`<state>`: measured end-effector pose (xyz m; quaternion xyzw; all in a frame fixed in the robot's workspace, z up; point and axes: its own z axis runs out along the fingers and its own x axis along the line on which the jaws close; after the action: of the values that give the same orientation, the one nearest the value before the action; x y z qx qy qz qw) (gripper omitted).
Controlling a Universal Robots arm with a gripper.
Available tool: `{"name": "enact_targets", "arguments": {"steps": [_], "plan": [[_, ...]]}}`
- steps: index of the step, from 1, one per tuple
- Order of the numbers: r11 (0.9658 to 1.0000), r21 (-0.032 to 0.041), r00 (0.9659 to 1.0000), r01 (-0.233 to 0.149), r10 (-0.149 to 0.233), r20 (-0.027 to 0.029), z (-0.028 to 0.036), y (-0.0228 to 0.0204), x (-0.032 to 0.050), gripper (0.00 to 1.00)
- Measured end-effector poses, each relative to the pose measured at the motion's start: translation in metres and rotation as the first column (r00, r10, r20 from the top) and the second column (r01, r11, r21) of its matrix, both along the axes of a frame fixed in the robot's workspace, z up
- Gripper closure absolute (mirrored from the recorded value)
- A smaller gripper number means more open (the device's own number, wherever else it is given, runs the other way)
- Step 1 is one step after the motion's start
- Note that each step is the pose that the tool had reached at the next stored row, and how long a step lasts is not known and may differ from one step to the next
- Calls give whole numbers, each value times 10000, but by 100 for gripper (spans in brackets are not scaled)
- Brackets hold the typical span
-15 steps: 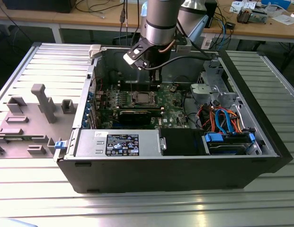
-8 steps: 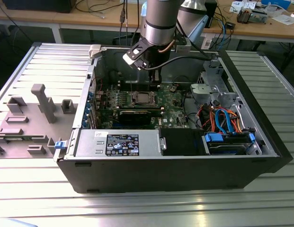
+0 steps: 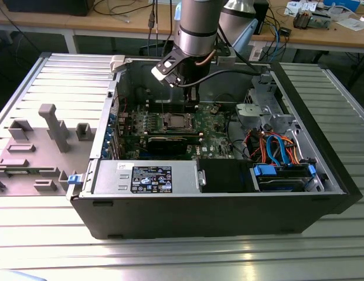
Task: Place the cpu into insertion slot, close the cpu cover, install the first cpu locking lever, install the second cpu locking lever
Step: 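Close the cpu cover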
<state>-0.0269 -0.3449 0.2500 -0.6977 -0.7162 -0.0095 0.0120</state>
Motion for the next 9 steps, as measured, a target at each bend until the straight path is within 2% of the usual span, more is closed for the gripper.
{"name": "enact_targets", "arguments": {"steps": [9], "plan": [[10000,0,10000,-1,1,0,-4,-10,-11,89]]}}
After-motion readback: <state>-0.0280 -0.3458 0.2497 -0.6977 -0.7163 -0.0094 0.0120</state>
